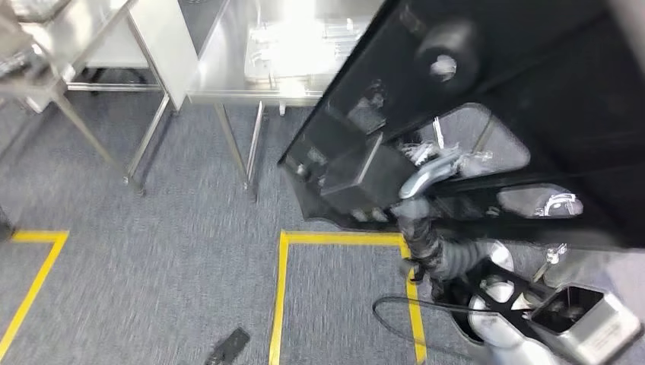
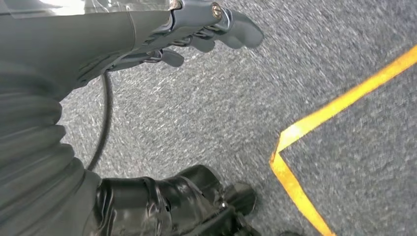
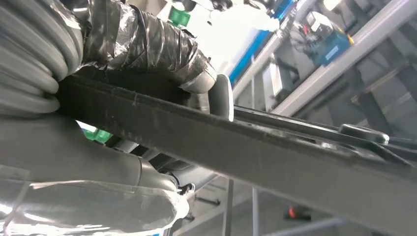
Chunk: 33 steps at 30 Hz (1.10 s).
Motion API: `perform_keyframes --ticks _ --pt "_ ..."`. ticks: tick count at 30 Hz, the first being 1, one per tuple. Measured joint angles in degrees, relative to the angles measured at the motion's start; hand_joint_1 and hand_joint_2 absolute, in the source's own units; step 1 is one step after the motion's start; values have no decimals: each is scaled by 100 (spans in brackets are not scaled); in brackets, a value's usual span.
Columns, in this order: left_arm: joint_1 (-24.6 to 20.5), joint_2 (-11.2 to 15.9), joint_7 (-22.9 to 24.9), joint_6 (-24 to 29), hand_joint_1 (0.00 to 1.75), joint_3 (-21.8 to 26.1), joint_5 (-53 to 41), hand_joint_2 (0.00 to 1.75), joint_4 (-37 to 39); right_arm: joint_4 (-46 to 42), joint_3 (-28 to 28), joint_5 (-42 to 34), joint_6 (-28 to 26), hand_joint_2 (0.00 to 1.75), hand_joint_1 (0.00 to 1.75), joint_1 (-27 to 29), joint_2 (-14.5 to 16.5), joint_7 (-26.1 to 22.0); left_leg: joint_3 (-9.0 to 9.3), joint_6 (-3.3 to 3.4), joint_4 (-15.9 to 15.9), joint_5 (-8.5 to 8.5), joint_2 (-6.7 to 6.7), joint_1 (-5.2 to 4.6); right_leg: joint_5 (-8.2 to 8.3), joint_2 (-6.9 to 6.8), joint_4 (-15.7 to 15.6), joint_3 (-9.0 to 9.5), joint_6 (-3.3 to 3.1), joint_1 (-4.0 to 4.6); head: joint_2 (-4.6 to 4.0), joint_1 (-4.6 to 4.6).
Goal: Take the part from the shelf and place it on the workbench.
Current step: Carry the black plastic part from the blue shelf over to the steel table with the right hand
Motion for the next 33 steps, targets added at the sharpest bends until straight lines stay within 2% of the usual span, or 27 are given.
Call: perform_keyframes --ticks 2,4,7,8,9,10,12,13,15,17,19,20,21,23,24,25,26,28,29,30,32,33 --pt "-2 -1 -1 -1 0 0 1 175 -1 0 -2 0 0 175 175 0 1 0 -14 -55 79 -11 11 4 4 18 3 43 -115 2 -1 -4" --pt "-16 -1 -1 0 0 0 1 175 -2 1 -2 -2 0 175 175 -8 2 -3 -191 -81 433 -88 36 13 -44 22 -10 123 -185 7 -1 -8" --pt "-16 -3 -1 -1 0 0 3 175 -2 1 -2 -8 0 175 175 -8 2 -3 -846 -84 1406 -432 54 6 -131 20 -19 213 -260 61 1 -8" --pt "-7 -3 -1 -1 0 0 4 175 -2 1 -2 -10 0 175 175 -5 2 -2 -1032 -64 1596 -495 54 -5 -165 25 -19 246 -277 91 1 -8" --pt "0 -3 -1 -2 0 0 4 175 -2 1 -2 -11 0 175 175 -3 2 -2 -1127 -30 1602 -454 54 -25 -201 32 -19 290 -292 125 0 -7" --pt "4 -3 -1 -2 0 0 4 175 -2 1 -2 -11 0 175 175 -2 2 -2 -1124 25 1417 -292 53 -57 -243 39 -21 349 -305 163 0 -8" --pt "2 1 -1 -1 0 0 5 175 -1 1 -3 -11 -1 175 175 -3 2 -2 -902 198 705 233 58 -154 -329 40 -38 476 -322 214 -1 4" --pt "-2 9 -1 1 0 0 6 175 -1 2 -4 -12 -1 175 175 -6 2 -2 -798 284 401 432 69 -210 -360 38 -61 534 -318 221 0 22" --pt "-15 21 -1 2 0 0 5 175 -1 2 -10 -13 -4 175 175 -3 2 -2 -658 411 38 537 73 -310 -369 48 -139 609 -272 165 0 32" --pt "-18 20 -1 3 0 0 5 175 -2 1 -14 -14 -8 175 175 7 2 -1 -492 480 -216 530 57 -360 -301 46 -198 701 -209 114 -1 5" --pt "-10 21 -1 3 0 0 5 175 -2 1 -20 -14 -9 175 175 7 1 -1 -258 503 -415 573 67 -325 -312 23 -108 734 -165 112 -1 -9" --pt "-18 22 -1 3 0 0 3 175 -2 1 -25 -13 -9 175 175 -2 1 -2 -158 500 -470 575 72 -288 -387 22 60 657 -138 112 -1 -2" --pt "-31 20 -1 3 0 0 3 175 -2 1 -28 -13 -9 175 175 -7 1 -2 -97 483 -493 561 77 -253 -509 20 347 482 -103 96 0 2" --pt "-46 7 0 2 0 0 2 175 -2 1 -33 -12 -9 175 175 -1 0 -1 -35 441 -477 489 69 -198 -791 20 1035 -12 -18 49 0 16" --pt "-36 -1 0 1 0 0 3 175 -2 1 -34 -12 -9 175 175 10 -1 0 -4 405 -457 438 65 -170 -878 18 1259 -223 25 23 0 15" --pt "-17 -7 0 1 0 0 3 175 -2 2 -34 -12 -9 175 175 18 -1 0 34 365 -428 378 60 -136 -865 16 1291 -341 67 -4 0 16" --pt "1 -10 1 1 0 0 2 175 -2 2 -35 -12 -9 175 175 22 -2 0 82 320 -387 307 56 -95 -725 12 1113 -346 110 -31 -1 15" --pt "11 -11 2 1 0 0 1 175 -1 5 -37 -12 -9 175 175 28 -3 0 194 209 -260 126 44 -18 -211 -10 424 -169 197 -77 -1 16" --pt "4 -9 2 1 0 0 1 175 -1 9 -38 -13 -9 175 175 31 -5 0 227 151 -186 31 34 9 -50 -26 148 -79 192 -81 -1 24" --pt "-5 -7 4 1 0 0 1 175 -1 12 -39 -13 -10 175 175 36 -6 0 238 92 -126 -53 32 19 66 -40 2 -24 160 -73 0 31" --pt "-14 -3 8 1 0 0 -1 175 -1 17 -42 -14 -11 175 175 41 -9 8 241 -6 -38 -127 36 26 41 -40 8 -3 18 -39 0 47" --pt "-16 -3 10 1 0 0 -1 175 -2 16 -43 -14 -11 175 175 42 -8 11 232 -41 3 -123 44 27 61 -29 24 11 -31 -37 0 46"
